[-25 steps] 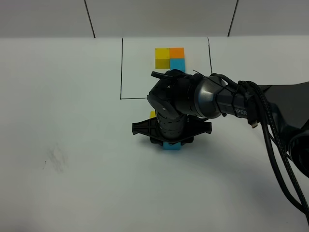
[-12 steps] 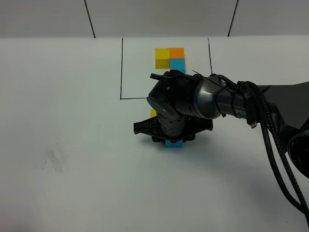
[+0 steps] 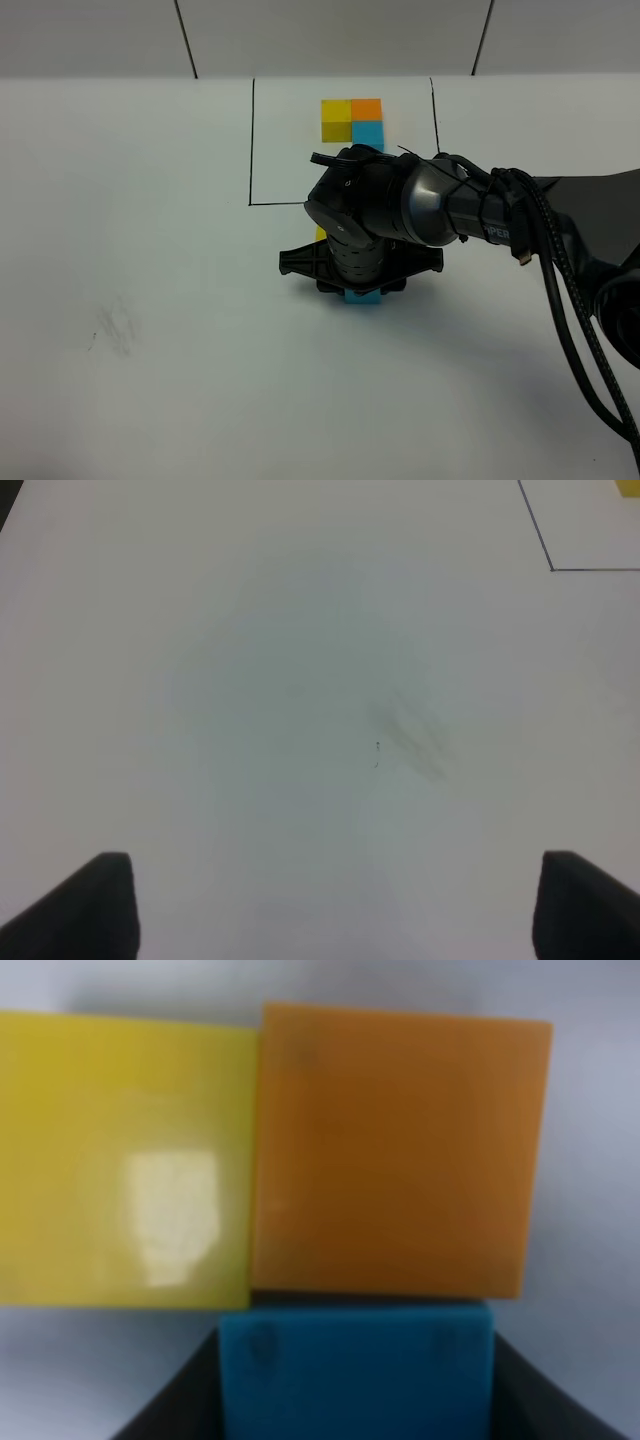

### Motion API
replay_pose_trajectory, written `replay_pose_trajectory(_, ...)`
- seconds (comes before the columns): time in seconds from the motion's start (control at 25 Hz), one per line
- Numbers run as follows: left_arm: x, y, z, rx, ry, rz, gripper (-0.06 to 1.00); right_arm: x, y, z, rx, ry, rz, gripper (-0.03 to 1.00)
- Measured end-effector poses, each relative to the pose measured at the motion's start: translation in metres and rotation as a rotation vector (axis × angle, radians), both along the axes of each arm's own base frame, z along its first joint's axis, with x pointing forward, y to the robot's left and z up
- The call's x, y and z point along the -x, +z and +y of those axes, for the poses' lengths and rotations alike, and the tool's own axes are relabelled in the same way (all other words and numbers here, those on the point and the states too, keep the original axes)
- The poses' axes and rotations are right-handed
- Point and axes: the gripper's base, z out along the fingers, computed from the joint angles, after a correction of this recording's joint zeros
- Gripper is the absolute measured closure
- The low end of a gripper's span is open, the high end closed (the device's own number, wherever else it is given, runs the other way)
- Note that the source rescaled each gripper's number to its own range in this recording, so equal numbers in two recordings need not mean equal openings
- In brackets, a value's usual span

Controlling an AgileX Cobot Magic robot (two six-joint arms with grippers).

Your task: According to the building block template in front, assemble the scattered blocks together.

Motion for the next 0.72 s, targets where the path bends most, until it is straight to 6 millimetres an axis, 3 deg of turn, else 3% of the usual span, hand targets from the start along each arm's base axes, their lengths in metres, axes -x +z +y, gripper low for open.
replay_pose_trajectory(0.2, 0.000, 0.000, 0.000, 0.000, 0.000, 0.000, 0.27, 0.000, 0.000, 0.000, -0.004, -0.011, 0.002, 0.95)
replay_pose_trajectory(0.28, 0.000, 0.000, 0.000, 0.000, 0.000, 0.000, 0.27, 0.000, -0.001, 0.001, -0.008, -0.010, 0.000, 0.87)
replay_pose_trajectory(0.56, 0.000, 0.000, 0.000, 0.000, 0.000, 0.000, 0.27, 0.000, 0.003, 0.001, 0.004, 0.066, -0.007, 0.15)
replay_pose_trajectory(0.64, 0.000, 0.000, 0.000, 0.000, 0.000, 0.000, 0.27, 0.003, 0.015, 0.003, 0.003, 0.135, -0.022, 0.03)
replay_pose_trajectory(0.72, 0.000, 0.000, 0.000, 0.000, 0.000, 0.000, 0.27, 0.008, 0.037, 0.006, -0.006, 0.213, -0.054, -0.01)
